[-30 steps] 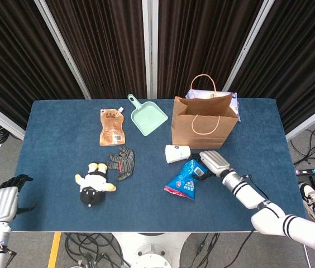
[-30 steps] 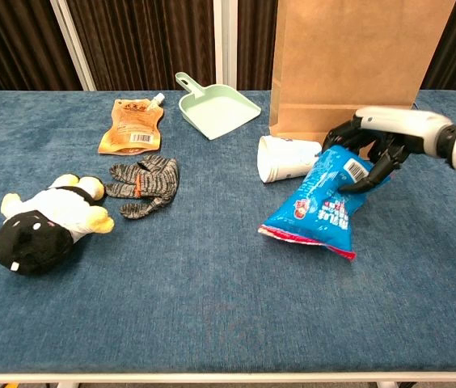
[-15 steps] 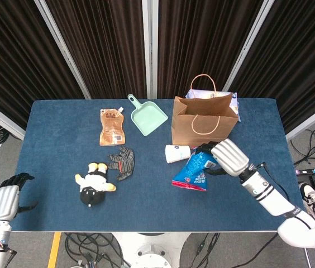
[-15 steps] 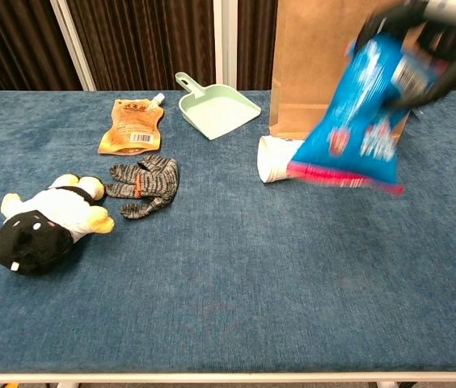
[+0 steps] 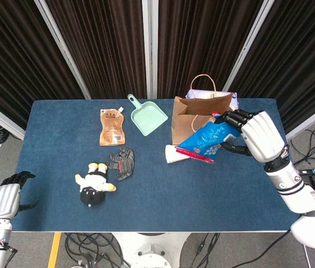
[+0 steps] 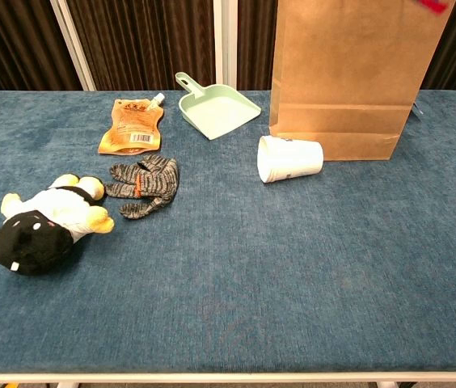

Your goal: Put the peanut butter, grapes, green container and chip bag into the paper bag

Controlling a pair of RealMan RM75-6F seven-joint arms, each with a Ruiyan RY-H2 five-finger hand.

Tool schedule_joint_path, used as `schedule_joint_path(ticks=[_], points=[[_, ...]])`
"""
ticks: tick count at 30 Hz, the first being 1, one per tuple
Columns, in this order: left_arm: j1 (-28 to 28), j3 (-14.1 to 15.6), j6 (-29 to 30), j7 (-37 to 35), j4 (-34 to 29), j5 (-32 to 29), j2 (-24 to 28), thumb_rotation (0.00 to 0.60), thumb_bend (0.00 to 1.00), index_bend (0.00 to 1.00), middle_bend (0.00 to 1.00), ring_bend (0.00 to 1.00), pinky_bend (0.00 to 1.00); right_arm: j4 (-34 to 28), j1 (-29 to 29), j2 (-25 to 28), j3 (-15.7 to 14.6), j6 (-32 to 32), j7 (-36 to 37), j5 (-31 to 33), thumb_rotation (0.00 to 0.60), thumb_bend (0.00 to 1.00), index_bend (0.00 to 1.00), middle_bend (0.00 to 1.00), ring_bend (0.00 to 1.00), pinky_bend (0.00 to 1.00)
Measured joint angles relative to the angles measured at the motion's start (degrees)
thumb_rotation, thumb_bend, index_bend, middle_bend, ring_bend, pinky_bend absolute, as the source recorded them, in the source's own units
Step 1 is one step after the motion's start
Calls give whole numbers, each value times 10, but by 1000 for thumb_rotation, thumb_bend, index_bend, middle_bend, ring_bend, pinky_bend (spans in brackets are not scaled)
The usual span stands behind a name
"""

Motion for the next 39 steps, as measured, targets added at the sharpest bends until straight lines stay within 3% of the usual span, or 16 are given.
schedule_joint_path(ticks=[9,14,27,39], points=[[2,1,0,0,-1,-2,1,600,80,352,337,256,280,33,35,-10,65,-32,-30,103,600,535,766,651,573,875],[1,0,-1,0,-1,-2,2,600,79,352,338,255,280,79,55,-19,75,-63,-59,137,600,534,761,651,572,873],[-3,0,-8,2,2,-6,-1,600,78,352,337,256,280,230,111,-86,46,-143,-163,159,600,532,746,651,565,859],[-4,-1,-14,5,0,-14,0,600,78,352,338,256,280,345,143,-167,9,-134,-150,100,600,531,740,650,560,830]])
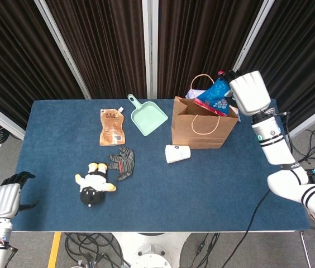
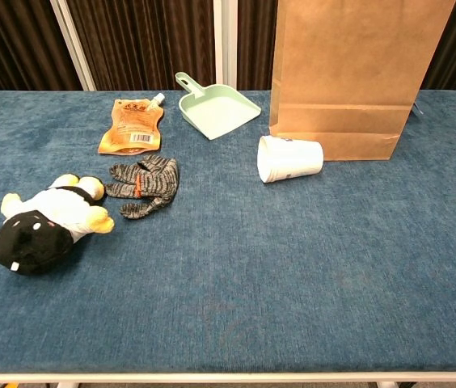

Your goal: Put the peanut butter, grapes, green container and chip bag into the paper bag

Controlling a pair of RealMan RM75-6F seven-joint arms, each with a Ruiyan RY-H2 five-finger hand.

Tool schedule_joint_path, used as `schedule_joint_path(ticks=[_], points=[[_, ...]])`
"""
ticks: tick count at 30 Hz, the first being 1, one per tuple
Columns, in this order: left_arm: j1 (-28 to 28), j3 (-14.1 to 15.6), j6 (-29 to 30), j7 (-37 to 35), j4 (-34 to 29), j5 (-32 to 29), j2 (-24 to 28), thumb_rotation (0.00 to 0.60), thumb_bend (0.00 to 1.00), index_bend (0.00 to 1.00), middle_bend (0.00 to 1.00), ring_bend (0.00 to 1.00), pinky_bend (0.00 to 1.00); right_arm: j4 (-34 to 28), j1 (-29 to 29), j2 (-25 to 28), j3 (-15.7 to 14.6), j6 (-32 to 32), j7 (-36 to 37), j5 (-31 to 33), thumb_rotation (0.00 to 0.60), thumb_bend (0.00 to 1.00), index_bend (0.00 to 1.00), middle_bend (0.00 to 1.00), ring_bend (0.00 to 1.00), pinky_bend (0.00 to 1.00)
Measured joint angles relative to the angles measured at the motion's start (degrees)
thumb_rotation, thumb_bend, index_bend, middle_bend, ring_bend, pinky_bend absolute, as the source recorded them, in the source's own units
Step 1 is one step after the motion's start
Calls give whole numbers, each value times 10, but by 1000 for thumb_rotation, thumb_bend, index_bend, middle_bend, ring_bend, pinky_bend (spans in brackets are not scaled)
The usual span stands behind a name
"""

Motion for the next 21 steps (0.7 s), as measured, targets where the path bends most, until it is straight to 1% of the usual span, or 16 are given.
schedule_joint_path(ticks=[7,18,20,21], points=[[0,0,-1,-2,3,-1,-1,600,77,352,337,256,280,50,-8,-29,-23,50,50,-40,600,530,740,650,556,815],[-3,-1,-2,-2,3,1,-1,600,77,352,338,256,280,68,-47,-36,-44,124,82,-68,600,527,734,645,530,752],[-3,-1,-2,-1,2,2,-1,600,77,352,338,256,280,67,-51,-35,-49,121,84,-70,600,526,711,627,509,740],[-4,-1,-2,-1,2,2,-1,600,77,352,337,256,280,66,-52,-33,-52,115,81,-70,600,525,680,606,489,724]])
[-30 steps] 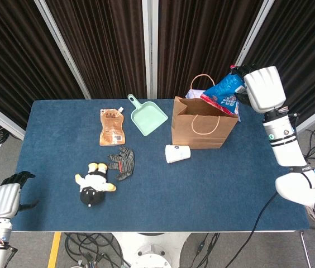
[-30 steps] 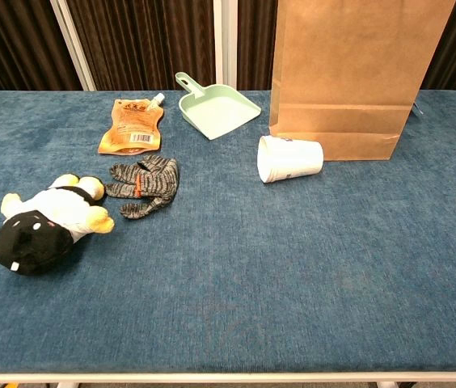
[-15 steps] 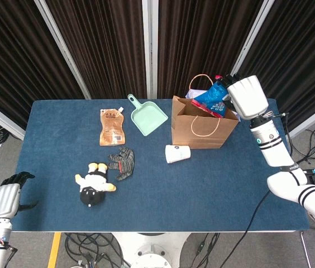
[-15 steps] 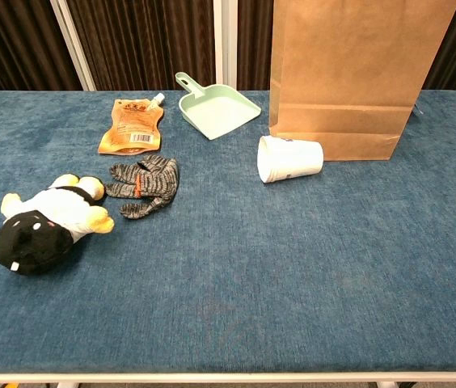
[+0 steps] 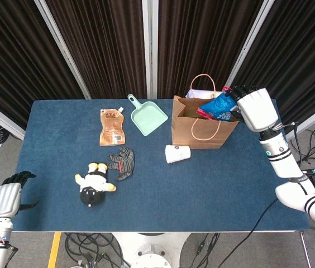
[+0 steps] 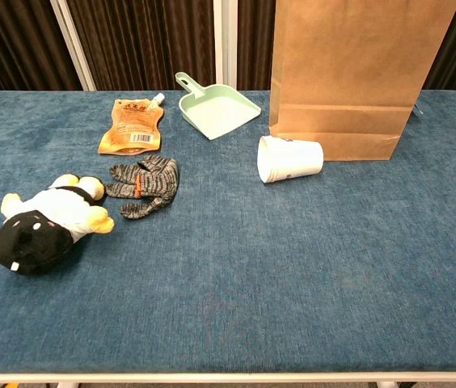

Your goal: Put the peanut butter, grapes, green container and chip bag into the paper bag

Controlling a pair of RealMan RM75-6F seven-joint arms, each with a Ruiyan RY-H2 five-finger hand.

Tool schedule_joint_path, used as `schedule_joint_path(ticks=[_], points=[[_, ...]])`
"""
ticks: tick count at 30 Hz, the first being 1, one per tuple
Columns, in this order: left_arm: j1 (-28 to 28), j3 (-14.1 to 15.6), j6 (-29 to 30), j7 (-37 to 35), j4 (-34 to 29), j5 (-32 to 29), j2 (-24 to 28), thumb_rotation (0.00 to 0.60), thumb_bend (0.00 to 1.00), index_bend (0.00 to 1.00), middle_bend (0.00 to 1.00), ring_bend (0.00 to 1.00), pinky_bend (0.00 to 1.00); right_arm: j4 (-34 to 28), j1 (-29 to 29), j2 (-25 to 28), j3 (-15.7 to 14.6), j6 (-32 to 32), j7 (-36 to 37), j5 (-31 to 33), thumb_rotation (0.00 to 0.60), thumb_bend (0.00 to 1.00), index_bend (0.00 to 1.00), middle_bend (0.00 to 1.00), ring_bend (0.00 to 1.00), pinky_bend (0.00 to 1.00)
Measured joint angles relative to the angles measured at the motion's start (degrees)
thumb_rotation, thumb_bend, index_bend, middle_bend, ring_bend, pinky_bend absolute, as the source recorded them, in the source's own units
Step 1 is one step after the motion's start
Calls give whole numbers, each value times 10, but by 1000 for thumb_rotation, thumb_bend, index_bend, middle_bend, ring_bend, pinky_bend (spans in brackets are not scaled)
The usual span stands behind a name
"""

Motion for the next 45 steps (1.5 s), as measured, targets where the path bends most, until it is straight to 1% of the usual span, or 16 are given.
schedule_joint_path(ticks=[1,3,5,7,10,15,17,20,22,25,29,32,35,39,41,45], points=[[0,0,0,0,0,0,0,600,77,351,337,256,280,-2,-1,1,-2,-6,-3,0,600,526,648,587,470,708],[-1,-1,1,2,-2,0,1,600,78,351,338,256,280,-9,-2,5,-6,-23,-11,4,600,526,497,500,385,629],[0,-1,2,3,-3,0,1,600,78,352,338,256,280,-20,-3,9,-8,-41,-19,11,600,526,261,368,257,502],[1,0,3,3,-4,0,1,600,77,352,337,256,280,-38,-4,15,-8,-57,-28,20,600,527,113,282,180,417],[1,0,3,4,-5,-2,2,600,78,352,338,255,280,-66,-5,24,-7,-73,-39,31,600,517,1,174,90,313],[0,-1,2,2,-4,-2,2,600,78,352,338,256,280,-101,-10,39,-6,-86,-47,42,600,455,0,111,42,254],[0,-1,3,1,-3,-1,2,600,77,352,338,256,280,-115,-12,46,-4,-89,-46,46,600,379,0,103,35,244],[-1,-1,4,1,-3,1,2,600,78,352,338,256,280,-141,-20,62,0,-85,-40,50,600,283,0,126,38,245],[-1,-1,5,0,-2,3,2,600,77,352,338,256,280,-163,-28,75,1,-78,-29,51,600,262,0,168,65,271],[-2,-1,6,0,-2,5,2,600,78,352,337,256,280,-201,-45,98,-1,-66,-6,48,600,261,8,231,127,352],[-4,-2,4,1,-2,6,2,600,77,352,338,256,280,-253,-85,131,-16,-37,17,35,600,271,134,306,260,518],[-5,-2,6,1,-2,9,2,600,77,352,338,256,280,-284,-122,148,-37,-10,33,22,600,345,245,392,321,568],[-7,-3,5,0,-1,10,0,600,77,352,338,256,280,-301,-159,155,-65,14,43,7,600,389,289,416,326,575],[-8,-3,9,3,0,14,-3,600,77,352,338,256,280,-311,-209,150,-102,38,47,-5,600,390,262,410,303,492],[-8,-4,13,6,0,15,-5,600,77,352,338,256,280,-311,-231,141,-116,50,49,-10,600,390,175,346,223,379],[-7,-6,25,15,2,18,-10,600,78,351,338,256,279,-304,-273,117,-140,73,47,-16,600,388,13,147,25,151]])
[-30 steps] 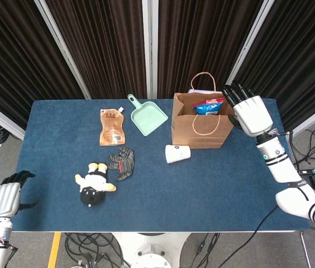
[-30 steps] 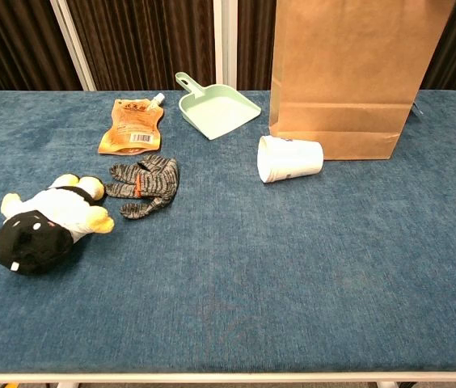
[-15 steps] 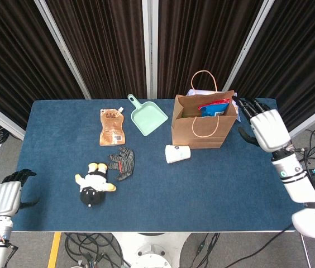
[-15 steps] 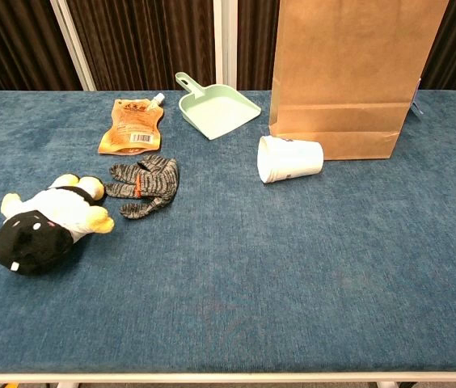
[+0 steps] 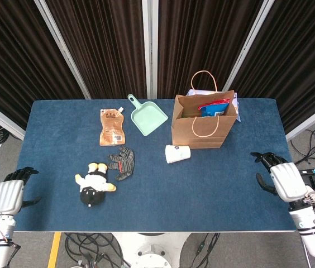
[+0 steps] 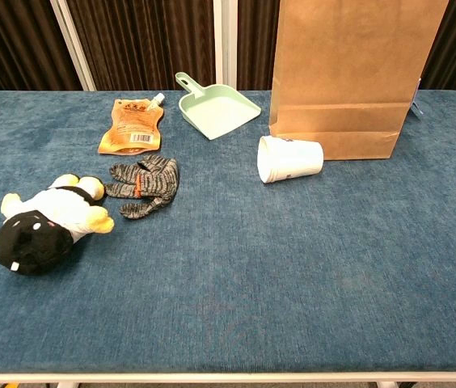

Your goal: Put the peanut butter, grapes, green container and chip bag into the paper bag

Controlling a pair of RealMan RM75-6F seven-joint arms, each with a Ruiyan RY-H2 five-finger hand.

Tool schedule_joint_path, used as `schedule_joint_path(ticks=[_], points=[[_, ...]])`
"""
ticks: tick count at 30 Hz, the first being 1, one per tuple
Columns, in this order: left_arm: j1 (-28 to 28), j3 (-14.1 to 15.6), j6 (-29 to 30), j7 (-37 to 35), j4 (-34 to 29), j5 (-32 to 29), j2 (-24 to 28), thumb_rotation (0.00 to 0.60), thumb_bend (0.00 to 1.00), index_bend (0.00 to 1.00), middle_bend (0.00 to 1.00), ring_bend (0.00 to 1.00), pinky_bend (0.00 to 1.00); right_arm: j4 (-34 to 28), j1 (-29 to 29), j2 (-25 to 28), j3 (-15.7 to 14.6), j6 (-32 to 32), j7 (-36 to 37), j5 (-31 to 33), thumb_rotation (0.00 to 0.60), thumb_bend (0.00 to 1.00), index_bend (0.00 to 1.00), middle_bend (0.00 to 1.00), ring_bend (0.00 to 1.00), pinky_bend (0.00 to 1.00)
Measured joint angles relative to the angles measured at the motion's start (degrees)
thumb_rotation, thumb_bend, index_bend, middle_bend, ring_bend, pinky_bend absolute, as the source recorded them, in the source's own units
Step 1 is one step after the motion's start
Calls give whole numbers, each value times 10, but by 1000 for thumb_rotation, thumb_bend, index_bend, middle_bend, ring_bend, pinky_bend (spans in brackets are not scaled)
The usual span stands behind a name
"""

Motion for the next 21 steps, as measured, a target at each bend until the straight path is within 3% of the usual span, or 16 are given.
schedule_joint_path(ticks=[2,4,13,21], points=[[1,-2,9,6,2,2,-4,600,78,352,338,256,279,2,-14,-9,-6,13,-6,-3,600,388,0,74,0,69],[2,-3,15,11,4,3,-9,600,78,352,337,256,278,6,-29,-19,-10,32,-10,-10,600,388,0,54,0,48],[6,-10,61,34,35,25,-35,600,78,352,337,256,276,29,-83,-55,-21,74,-8,-28,600,388,0,52,0,35],[-6,13,44,83,32,59,-19,600,77,351,337,256,274,33,-91,-62,-14,73,-15,-37,600,388,0,54,0,27]])
